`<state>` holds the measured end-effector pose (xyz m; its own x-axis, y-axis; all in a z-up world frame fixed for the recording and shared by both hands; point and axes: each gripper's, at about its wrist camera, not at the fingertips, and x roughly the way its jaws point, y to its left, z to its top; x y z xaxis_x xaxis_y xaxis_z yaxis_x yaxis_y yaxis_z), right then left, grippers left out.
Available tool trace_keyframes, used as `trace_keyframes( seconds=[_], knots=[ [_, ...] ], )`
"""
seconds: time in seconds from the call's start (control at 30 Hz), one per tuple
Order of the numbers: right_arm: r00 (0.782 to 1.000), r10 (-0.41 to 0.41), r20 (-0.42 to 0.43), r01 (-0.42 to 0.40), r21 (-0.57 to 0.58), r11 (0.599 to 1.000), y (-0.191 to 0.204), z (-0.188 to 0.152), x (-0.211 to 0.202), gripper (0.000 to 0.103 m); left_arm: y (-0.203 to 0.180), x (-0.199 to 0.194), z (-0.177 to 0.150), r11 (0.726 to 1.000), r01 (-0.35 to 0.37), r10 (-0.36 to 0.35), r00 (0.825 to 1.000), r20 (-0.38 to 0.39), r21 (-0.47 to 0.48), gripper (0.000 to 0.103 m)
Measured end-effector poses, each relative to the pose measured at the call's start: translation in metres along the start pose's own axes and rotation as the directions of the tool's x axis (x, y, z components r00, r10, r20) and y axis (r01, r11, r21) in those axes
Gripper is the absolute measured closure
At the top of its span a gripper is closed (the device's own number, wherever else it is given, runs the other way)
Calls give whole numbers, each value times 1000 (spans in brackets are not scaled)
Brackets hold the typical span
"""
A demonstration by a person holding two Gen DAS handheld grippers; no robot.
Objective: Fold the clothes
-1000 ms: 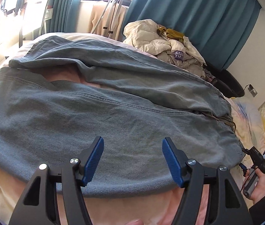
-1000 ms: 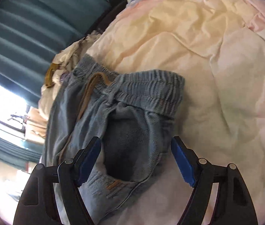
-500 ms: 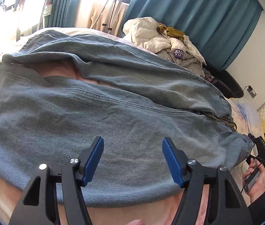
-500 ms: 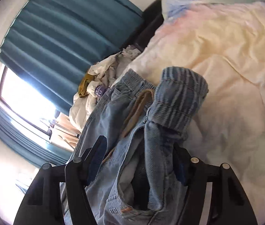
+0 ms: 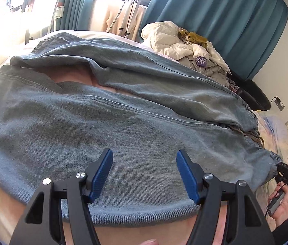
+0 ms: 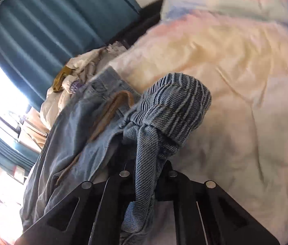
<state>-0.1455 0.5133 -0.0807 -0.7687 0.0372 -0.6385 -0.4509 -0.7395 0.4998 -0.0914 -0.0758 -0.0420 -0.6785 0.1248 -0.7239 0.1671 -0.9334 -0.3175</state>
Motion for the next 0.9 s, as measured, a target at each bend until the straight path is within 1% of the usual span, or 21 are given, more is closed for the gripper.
trace_keyframes(
  seconds=[0.03,0.1,0.17,0.3,0.4,0.47,0.5,0.57,0.63,0.67,0.73,0.83,0.9],
  knots=[
    [999,24,38,-23,-29,999,10,3,-12,97,1,-1,0,1000,-3,3,1000,2,-3,37],
    [993,64,96,-61,-30,998,20,8,-34,97,3,-4,-1,1000,-8,9,1000,7,-6,37],
    [986,87,142,-88,4,996,18,12,-50,98,4,-6,-1,1000,-18,18,1000,13,-5,37],
    [978,82,193,-95,59,994,3,21,-63,98,4,-5,-1,1000,-29,29,1000,9,-1,37],
    [980,7,197,-35,139,990,-21,22,-57,98,5,-4,-1,999,-37,37,999,4,3,37],
    [982,-54,179,17,202,979,-43,22,-48,98,7,-3,0,999,-38,38,999,1,-4,37],
    [984,-89,152,55,214,975,-53,19,-40,98,8,-3,1,999,-39,39,999,-1,-9,37],
    [989,-134,67,116,227,967,-70,10,-19,98,12,-4,3,999,-44,44,999,-1,-25,37],
    [992,-127,-1,123,281,952,-85,1,-5,98,20,-7,6,997,-56,55,998,-6,-48,37],
    [992,-121,-22,122,304,945,-90,-1,-2,98,25,-11,8,996,-63,62,998,-9,-63,37],
    [994,-105,-37,111,316,942,-91,-3,-1,98,39,-21,10,991,-78,77,997,-14,-108,37],
    [994,-97,-51,108,276,955,-83,-2,-7,97,65,-41,16,976,-130,123,991,-46,-174,37],
    [992,-101,-76,117,258,959,-80,-5,-12,95,86,-52,20,959,-191,172,979,-105,-210,37]
  ],
)
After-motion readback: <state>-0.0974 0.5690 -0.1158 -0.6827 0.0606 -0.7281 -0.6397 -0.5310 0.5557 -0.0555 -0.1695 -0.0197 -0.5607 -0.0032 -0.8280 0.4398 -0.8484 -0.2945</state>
